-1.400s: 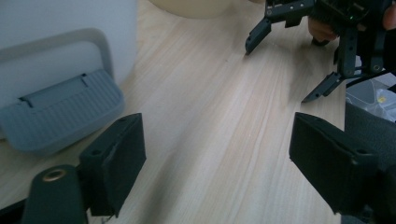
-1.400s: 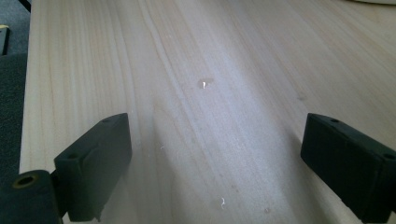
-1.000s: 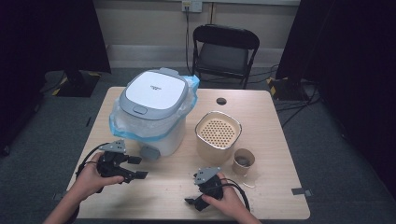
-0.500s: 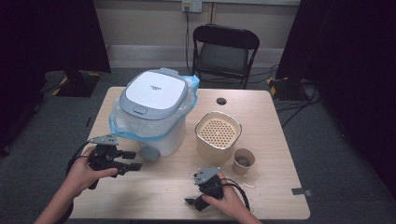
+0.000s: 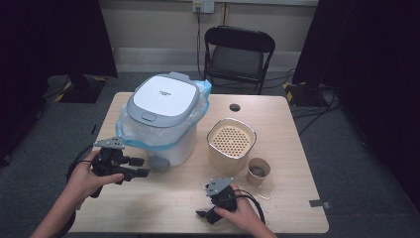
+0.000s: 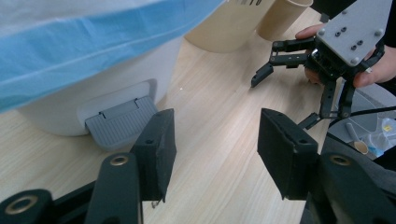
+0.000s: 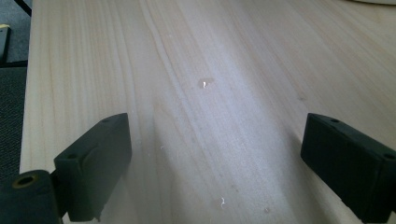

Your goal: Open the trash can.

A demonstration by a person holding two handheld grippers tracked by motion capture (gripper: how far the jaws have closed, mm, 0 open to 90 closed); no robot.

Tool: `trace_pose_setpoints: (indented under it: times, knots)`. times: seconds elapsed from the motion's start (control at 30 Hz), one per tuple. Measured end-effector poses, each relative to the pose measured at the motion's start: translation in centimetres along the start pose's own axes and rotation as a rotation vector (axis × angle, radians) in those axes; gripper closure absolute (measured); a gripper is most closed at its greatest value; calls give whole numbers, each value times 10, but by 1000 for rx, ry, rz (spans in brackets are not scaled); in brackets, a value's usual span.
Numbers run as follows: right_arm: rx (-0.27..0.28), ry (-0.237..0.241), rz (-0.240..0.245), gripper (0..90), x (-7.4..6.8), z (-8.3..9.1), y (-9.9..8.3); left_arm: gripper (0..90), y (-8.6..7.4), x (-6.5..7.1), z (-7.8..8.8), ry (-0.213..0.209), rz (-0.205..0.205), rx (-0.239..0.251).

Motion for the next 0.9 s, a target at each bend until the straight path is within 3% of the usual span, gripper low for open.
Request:
trace_pose_setpoints:
  times: [0.37, 0.9]
  knots:
    - [0, 2, 1, 80, 0, 0, 0, 585, 20, -4, 21, 12, 33, 41]
    - [0, 3, 1, 80, 0, 0, 0, 684, 40, -7, 36, 21, 57, 18]
Point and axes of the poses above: each handheld gripper's, and its own axes: z roughly backward along the jaws, y roughly out of its top, x roughly to its right, the point moved 8 cm from there along -z, roughly forward along the jaws, and after that the axes turned 1 degree about y, right-handed, at the moved point
